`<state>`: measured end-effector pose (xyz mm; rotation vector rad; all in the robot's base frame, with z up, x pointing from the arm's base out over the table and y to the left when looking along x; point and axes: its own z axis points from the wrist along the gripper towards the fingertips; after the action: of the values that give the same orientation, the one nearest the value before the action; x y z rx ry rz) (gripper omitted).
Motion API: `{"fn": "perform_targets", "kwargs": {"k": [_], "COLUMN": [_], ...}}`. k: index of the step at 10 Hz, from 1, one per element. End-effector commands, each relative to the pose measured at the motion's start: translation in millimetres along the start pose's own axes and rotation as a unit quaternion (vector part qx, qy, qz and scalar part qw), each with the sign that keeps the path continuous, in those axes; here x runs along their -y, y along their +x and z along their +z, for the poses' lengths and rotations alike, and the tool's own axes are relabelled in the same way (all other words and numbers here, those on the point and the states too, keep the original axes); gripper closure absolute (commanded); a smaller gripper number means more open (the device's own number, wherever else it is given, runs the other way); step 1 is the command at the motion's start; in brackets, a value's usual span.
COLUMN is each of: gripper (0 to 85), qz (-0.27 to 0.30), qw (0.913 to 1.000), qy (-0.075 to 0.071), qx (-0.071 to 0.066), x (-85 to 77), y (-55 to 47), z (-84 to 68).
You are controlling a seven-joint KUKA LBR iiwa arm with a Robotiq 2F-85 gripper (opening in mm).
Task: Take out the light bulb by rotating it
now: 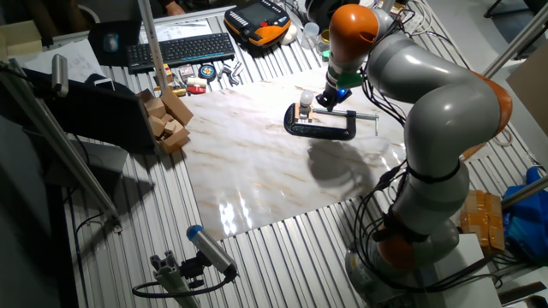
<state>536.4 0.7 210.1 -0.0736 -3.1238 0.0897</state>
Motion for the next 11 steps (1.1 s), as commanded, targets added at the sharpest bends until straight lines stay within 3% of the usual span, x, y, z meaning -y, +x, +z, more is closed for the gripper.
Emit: {"fn": "perform_targets", "kwargs": {"k": [1, 3, 5, 9, 11], "gripper": [85.0, 85.0, 85.0, 85.0, 85.0], "qz": [0.006, 0.016, 0.044, 0.068, 0.074], "qw": [1.0000, 0.9999, 0.9990, 0.9976, 0.9972], "qy": [0.001, -0.002, 0.004, -0.011, -0.009], "qx": [0.003, 0.001, 0.001, 0.008, 0.007], "x": [-0.3, -0.9, -1.8, -2.5, -4.4], "y": [-2.5, -11.6, -21.3, -33.1, -44.6], "z": [2.7, 3.0, 1.2, 13.6, 8.2]}}
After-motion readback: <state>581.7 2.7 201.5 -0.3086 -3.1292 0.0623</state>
